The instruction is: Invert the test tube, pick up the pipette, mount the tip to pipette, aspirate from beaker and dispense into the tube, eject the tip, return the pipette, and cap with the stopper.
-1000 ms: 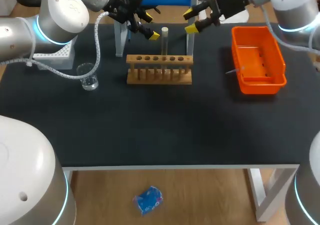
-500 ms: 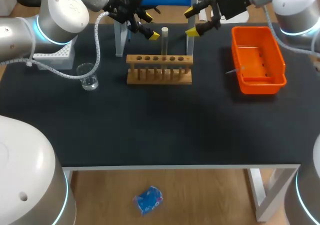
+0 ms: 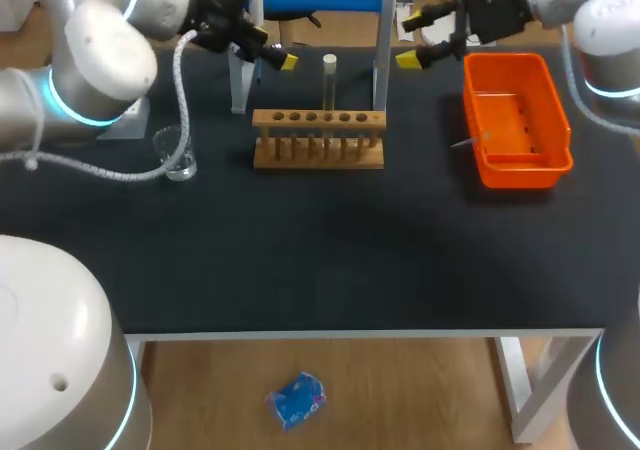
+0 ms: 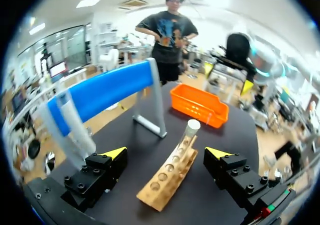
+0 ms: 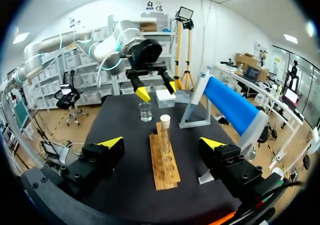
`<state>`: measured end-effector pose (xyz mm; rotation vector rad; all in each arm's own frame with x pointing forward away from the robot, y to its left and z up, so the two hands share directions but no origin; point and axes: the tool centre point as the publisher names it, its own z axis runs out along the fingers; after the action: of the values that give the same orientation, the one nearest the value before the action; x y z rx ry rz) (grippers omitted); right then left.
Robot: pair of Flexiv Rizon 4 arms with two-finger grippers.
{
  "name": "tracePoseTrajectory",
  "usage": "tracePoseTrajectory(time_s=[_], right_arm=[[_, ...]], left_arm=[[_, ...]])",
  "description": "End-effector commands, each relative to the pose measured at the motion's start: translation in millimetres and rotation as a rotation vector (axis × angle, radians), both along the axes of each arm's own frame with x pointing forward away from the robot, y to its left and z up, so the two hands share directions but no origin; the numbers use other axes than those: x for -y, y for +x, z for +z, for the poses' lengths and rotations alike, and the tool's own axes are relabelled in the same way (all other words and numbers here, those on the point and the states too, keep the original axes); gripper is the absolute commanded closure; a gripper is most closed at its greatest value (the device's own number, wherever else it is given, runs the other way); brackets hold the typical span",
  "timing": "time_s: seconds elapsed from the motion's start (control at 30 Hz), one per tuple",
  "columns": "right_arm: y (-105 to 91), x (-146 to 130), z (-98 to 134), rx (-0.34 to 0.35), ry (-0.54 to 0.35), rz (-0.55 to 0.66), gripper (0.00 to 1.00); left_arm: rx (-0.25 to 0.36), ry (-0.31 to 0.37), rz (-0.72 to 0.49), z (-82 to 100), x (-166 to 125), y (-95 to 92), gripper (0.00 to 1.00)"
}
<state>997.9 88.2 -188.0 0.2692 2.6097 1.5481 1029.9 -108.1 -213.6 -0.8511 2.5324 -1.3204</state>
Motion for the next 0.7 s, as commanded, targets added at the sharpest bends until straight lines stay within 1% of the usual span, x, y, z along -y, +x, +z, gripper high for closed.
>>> tracePoseTrajectory(time_s=[0.03,0.1,0.17,0.23,0.3,0.37,0.43,0.5,0.53,0.6,0.63,0.67,0.7], right_arm=[[-31.1,19.8,0.1,0.071,0.025,-0.137,0.00],[-35.5,26.5,-0.4,0.081,0.039,-0.165,0.00],[-40.4,31.3,-1.1,0.083,0.040,-0.187,0.00],[-45.2,35.4,-0.9,0.083,0.047,-0.198,0.00],[-50.5,40.9,-0.7,0.075,0.067,-0.214,0.00],[-56.1,46.1,-0.6,0.071,0.066,-0.237,0.00],[-61.1,51.3,-0.2,0.065,0.086,-0.244,0.00],[-67.6,57.0,-0.4,0.064,0.076,-0.261,0.00],[-70.6,60.1,-0.7,0.060,0.080,-0.263,0.00],[-75.9,65.7,-2.1,0.036,0.078,-0.280,0.00],[-78.3,67.8,-3.0,0.013,0.077,-0.279,0.00],[-81.1,69.0,-5.3,-0.042,0.076,-0.266,0.00],[-81.1,69.0,-5.3,-0.042,0.076,-0.266,0.00]], left_arm=[[0.039,-0.042,0.133,2.9,-23.0,-24.4,0.00],[0.044,-0.061,0.181,4.2,-32.8,-29.4,0.00],[0.070,-0.061,0.206,6.7,-39.6,-35.3,0.00],[0.110,-0.053,0.238,10.5,-46.0,-41.7,0.00],[0.141,-0.050,0.247,13.5,-52.0,-48.5,0.00],[0.153,-0.046,0.259,15.3,-57.3,-54.3,0.00],[0.166,-0.034,0.270,17.0,-63.5,-61.0,0.00],[0.164,-0.028,0.275,18.1,-70.0,-67.1,0.00],[0.172,-0.023,0.288,19.0,-73.5,-70.1,0.00],[0.170,-0.025,0.293,20.4,-80.2,-75.7,0.00],[0.173,-0.024,0.305,20.9,-83.3,-78.0,0.00],[0.175,-0.020,0.321,21.4,-86.7,-80.0,0.00],[0.175,-0.020,0.321,21.4,-86.7,-80.0,0.00]])
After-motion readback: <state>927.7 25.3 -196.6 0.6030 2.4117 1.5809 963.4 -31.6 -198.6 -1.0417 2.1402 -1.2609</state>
